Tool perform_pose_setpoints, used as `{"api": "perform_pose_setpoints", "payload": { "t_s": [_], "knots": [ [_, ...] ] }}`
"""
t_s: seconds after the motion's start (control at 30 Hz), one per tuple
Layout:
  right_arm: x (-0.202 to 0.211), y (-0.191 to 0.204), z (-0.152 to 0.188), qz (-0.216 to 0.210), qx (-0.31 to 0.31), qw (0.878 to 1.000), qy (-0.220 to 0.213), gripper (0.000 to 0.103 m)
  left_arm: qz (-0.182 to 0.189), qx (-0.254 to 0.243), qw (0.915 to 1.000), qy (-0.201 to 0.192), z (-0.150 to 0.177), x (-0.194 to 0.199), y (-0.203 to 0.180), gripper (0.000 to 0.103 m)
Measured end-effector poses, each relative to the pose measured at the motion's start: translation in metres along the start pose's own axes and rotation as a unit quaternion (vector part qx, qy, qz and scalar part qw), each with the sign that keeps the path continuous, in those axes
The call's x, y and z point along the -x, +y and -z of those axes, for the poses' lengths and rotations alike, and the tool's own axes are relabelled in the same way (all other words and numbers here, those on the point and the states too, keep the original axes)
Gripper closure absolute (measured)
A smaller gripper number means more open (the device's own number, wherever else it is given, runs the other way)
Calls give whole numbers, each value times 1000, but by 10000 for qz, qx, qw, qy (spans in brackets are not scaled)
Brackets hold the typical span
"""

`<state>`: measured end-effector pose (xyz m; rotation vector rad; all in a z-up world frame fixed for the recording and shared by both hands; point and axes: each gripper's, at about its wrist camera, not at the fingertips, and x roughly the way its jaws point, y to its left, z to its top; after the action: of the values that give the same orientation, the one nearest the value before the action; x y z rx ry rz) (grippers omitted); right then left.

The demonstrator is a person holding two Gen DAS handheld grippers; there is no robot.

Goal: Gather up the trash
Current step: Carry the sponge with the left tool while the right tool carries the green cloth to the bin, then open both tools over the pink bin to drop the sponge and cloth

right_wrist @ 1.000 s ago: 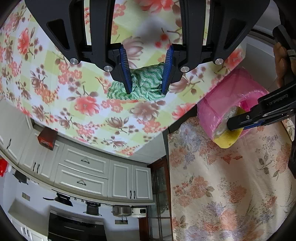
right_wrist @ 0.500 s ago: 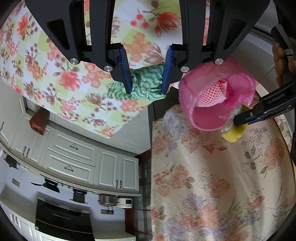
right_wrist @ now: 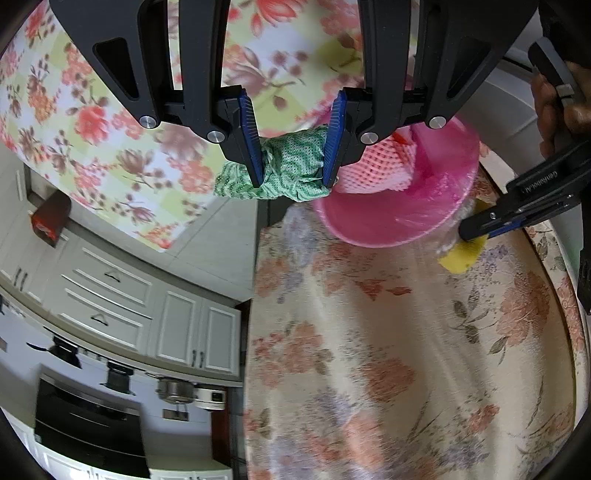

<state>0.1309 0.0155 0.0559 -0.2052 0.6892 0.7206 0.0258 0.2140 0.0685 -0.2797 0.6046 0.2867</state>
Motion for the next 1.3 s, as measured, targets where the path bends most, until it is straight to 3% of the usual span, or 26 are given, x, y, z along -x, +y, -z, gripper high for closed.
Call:
{"api": "perform_pose_setpoints", "payload": {
  "t_s": [0.33, 0.6, 0.83, 1.07, 1.3],
  "knots": [
    [-29, 34, -16, -323, 172, 9993, 97, 70, -193, 164, 9997, 17, -4, -4, 20, 67],
    [-49, 47, -21, -504, 195, 9984, 191, 67, -280, 233, 9993, 14, -8, -8, 31, 61],
    [-58, 48, -25, -497, 176, 9984, 200, 50, -322, 267, 9991, 28, -10, -14, 36, 53],
    [-58, 46, -25, -431, 156, 9988, 180, 47, -312, 320, 9990, 19, -12, -13, 38, 48],
    [-48, 43, -16, -205, 177, 9996, 51, 38, -353, 285, 9990, 27, -9, -2, 35, 34]
  ]
}}
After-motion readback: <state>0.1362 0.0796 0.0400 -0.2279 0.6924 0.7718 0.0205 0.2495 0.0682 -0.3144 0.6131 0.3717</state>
